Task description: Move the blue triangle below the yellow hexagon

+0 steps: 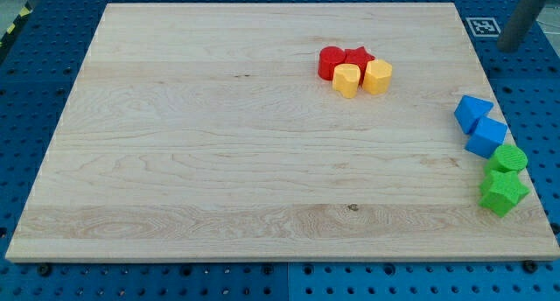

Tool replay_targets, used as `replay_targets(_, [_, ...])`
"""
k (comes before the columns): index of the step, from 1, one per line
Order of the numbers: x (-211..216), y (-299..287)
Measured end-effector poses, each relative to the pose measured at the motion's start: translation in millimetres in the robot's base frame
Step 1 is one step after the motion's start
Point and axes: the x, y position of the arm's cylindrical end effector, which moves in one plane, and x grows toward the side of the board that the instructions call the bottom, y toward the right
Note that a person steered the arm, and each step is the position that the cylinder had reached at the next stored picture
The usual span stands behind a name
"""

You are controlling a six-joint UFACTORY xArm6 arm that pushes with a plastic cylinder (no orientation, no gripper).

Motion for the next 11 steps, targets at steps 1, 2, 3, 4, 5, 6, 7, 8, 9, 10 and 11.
replay_targets(1, [6, 0])
replay_targets(2, [55, 0])
replay_targets(3, [76, 0])
replay_targets(4, [125, 0])
replay_targets(5, [151, -1])
replay_targets(6, [151, -21])
replay_targets(7, [151, -21])
replay_targets(8, [151, -34])
replay_targets(9, [151, -57])
replay_targets(10, [148, -71])
replay_targets(11, [144, -104])
